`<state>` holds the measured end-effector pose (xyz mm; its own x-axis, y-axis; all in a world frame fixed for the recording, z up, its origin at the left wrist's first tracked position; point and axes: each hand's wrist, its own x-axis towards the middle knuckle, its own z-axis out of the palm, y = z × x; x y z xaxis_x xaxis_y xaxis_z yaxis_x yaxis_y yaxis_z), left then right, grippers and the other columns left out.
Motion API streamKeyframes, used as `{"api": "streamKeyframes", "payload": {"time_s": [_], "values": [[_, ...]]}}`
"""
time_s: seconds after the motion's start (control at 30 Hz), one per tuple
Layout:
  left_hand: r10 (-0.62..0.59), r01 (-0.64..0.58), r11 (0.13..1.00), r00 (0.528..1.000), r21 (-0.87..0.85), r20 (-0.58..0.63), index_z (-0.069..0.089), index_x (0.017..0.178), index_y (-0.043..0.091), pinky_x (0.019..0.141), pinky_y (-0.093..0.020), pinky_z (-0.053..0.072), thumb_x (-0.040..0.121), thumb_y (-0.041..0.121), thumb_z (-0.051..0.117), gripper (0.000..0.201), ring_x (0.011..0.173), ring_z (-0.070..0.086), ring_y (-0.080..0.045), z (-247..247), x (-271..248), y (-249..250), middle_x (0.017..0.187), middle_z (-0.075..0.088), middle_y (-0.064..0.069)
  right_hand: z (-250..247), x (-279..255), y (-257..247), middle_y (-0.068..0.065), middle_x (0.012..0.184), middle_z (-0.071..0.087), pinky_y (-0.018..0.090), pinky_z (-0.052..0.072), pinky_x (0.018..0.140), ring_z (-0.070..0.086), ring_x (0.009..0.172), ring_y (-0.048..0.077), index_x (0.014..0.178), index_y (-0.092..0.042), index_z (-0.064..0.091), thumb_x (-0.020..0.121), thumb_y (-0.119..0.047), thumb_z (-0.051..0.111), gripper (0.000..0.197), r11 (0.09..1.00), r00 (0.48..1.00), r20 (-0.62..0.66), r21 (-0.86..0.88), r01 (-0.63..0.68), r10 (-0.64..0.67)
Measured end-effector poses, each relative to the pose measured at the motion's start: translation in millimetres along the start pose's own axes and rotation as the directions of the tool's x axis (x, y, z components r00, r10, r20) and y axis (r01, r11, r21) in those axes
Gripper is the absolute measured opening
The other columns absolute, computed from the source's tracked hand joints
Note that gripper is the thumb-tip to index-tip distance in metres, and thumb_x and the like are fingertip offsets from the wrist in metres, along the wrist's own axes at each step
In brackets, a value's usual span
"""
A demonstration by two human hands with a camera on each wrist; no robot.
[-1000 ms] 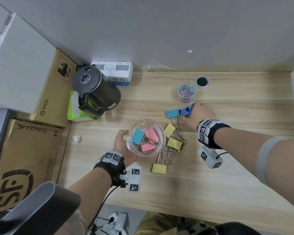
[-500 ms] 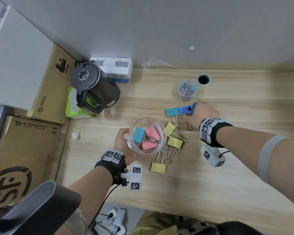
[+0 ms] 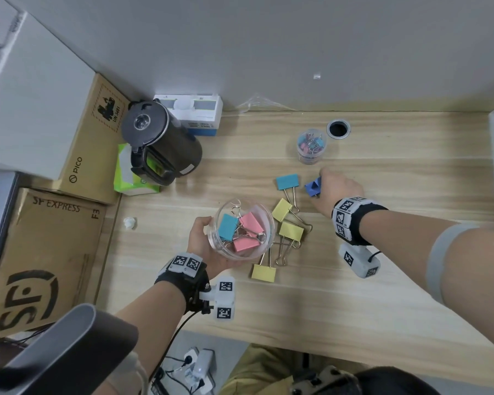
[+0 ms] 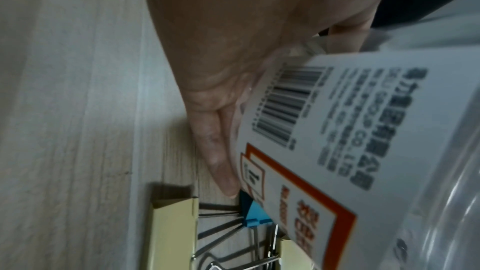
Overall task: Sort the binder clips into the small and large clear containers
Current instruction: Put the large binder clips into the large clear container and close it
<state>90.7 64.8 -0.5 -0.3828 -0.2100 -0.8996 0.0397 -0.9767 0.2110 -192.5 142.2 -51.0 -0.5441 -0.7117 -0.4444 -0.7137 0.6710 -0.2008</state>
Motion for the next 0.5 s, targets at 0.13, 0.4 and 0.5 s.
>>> {"api": "streamKeyframes", "payload": {"time_s": [0.13, 0.4, 0.5], "values": [[-0.009, 0.010, 1.000, 0.999, -0.005, 0.037, 0.057, 0.137, 0.003, 0.077, -0.062, 0.058, 0.090, 0.050, 0.041, 0.069, 0.108, 0.067, -0.047, 12.5, -6.6, -2.0, 0.128, 0.065, -0.029, -8.9, -9.0, 11.8, 0.003, 0.090, 0.056, 0.030, 0.043, 0.063, 0.055, 0.077, 0.028, 0.110, -0.017, 0.054, 0.082, -0.021, 0.062, 0.029, 1.000, 0.999, 0.049, -0.027, -0.008, 0.009], [-0.002, 0.002, 1.000, 0.998, 0.003, 0.056, 0.057, 0.139, 0.003, 0.074, -0.064, 0.058, 0.090, 0.048, 0.043, 0.067, 0.101, 0.070, -0.047, 23.9, -13.8, -11.5, 0.127, 0.066, -0.029, -7.0, -26.9, 13.6, 0.002, 0.093, 0.060, 0.030, 0.043, 0.061, 0.057, 0.080, 0.026, 0.105, -0.019, 0.050, 0.078, -0.046, 0.062, 0.041, 0.999, 0.999, 0.042, 0.034, -0.013, 0.012], [-0.002, 0.002, 1.000, 1.000, 0.011, 0.014, 0.055, 0.142, 0.006, 0.082, -0.064, 0.056, 0.087, 0.048, 0.046, 0.070, 0.122, 0.060, -0.046, 17.6, -10.2, -13.9, 0.134, 0.062, -0.028, 1.3, -30.9, 6.6, 0.007, 0.103, 0.059, 0.031, 0.041, 0.065, 0.054, 0.080, 0.026, 0.110, -0.019, 0.049, 0.079, -0.058, 0.060, 0.052, 0.998, 0.998, 0.029, 0.024, -0.060, 0.060]]}}
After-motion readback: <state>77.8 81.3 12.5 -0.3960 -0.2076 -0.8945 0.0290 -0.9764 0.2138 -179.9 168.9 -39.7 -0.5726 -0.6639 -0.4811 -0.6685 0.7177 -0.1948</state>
